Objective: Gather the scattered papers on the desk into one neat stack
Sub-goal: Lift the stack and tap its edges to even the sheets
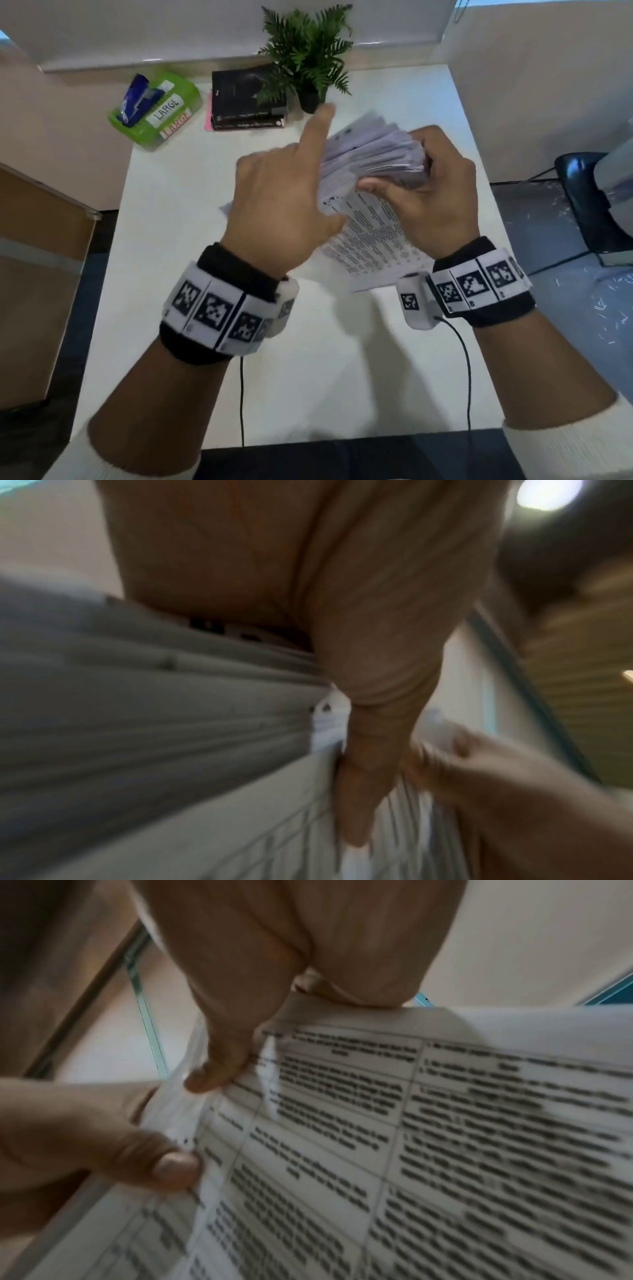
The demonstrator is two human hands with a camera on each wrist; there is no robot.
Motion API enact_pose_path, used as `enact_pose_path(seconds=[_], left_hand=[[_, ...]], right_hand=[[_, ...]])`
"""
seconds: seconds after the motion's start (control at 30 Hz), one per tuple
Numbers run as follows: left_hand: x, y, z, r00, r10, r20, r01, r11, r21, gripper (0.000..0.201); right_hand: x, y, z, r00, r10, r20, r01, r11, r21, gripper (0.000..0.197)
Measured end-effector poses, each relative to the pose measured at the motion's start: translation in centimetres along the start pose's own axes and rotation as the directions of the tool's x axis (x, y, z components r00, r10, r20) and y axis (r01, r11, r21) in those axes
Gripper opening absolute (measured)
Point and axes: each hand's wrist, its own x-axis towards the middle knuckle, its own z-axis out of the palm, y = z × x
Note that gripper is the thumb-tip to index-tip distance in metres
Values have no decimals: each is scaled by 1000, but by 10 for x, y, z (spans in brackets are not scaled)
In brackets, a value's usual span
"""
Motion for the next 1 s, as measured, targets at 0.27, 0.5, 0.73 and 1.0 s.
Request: enact_pose_path(seconds=[0.27,0.5,0.73,1.0], left_hand=[[-20,-107,96,794,-389,467,590,679,-437,56],[-73,-170,165,527,-675,516,848,453,-275,60],[-76,-184,160,553,-343,759,812,424,-400,56],[-76,-172,165,530,-677,511,773,633,37,90]], right_hand=[[-12,74,13,939,314,143,-234,884,-405,101],[-110,159,25,392,913,113,-661,365,-655,107],[-118,139,60,365,920,140,-810,388,-440,96],[-140,122,90,337,933,126,-814,356,-458,107]])
